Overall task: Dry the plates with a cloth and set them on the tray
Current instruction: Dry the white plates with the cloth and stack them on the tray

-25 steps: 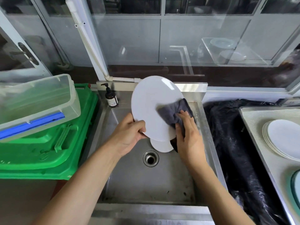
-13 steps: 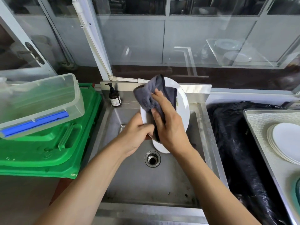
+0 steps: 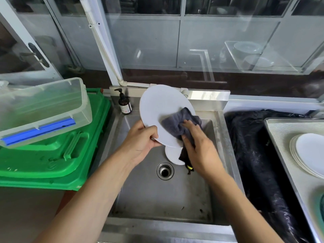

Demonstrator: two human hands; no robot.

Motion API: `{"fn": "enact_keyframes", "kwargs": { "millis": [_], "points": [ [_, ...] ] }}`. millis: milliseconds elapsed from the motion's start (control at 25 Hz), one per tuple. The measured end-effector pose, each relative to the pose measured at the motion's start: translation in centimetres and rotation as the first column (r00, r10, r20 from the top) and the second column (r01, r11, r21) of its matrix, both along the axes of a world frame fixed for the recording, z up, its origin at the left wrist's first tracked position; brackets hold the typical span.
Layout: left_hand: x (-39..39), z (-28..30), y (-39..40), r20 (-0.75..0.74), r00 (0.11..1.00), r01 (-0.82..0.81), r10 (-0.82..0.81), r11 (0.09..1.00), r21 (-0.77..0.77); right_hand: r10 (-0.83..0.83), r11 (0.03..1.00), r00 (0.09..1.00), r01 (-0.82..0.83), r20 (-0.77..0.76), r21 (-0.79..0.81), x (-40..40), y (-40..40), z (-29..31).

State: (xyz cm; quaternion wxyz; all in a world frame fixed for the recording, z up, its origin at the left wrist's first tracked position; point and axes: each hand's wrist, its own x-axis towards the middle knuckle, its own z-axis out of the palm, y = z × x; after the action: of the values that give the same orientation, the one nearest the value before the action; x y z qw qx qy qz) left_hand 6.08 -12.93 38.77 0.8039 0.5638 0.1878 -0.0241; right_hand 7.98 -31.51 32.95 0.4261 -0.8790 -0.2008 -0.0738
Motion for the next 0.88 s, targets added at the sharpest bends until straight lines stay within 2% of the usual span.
{"fn": "enact_keyframes", "kwargs": {
  "millis": [240, 360, 480, 600, 720, 800, 880],
  "points": [
    [0.2, -0.2, -0.7, -0.056, 0.998, 0.000, -0.002, 0.999, -0.050, 0.104, 0.994, 0.957, -0.106, 0.271, -0.007, -2.1, 0.5, -1.1],
    [0.4, 0.1, -1.3, -0.050, 0.999, 0.018, -0.020, 0.998, -0.053, 0.035, 0.997, 0.923, -0.005, 0.383, -0.077, -1.2, -0.1, -1.7],
    [0.7, 0.9, -1.2, -0.012, 0.999, 0.047, -0.047, 0.998, -0.046, -0.028, 0.998, 0.910, 0.050, 0.414, -0.042, -0.7, -0.4, -1.9],
    [1.1, 1.3, -0.3, -0.033, 0.997, 0.067, -0.066, 0.998, 0.011, 0.003, 0.998, 0.916, 0.023, 0.402, -0.060, -0.3, -0.5, -0.9],
    [1.1, 1.2, 0.5, -0.025, 0.988, 0.155, -0.154, 0.988, 0.010, -0.057, 0.998, 0.966, 0.051, 0.254, 0.031, -0.3, -0.2, 0.3],
    [1.2, 1.0, 1.2, -0.046, 0.975, 0.217, -0.216, 0.976, 0.011, -0.114, 0.957, 0.993, 0.112, -0.011, 0.268, -0.6, -0.2, 0.8],
    [1.6, 0.0, 1.8, -0.073, 0.983, 0.178, -0.170, 0.974, 0.137, -0.061, 0.844, 0.960, 0.195, -0.272, 0.499, -0.8, -0.6, 1.2]
  ]
}}
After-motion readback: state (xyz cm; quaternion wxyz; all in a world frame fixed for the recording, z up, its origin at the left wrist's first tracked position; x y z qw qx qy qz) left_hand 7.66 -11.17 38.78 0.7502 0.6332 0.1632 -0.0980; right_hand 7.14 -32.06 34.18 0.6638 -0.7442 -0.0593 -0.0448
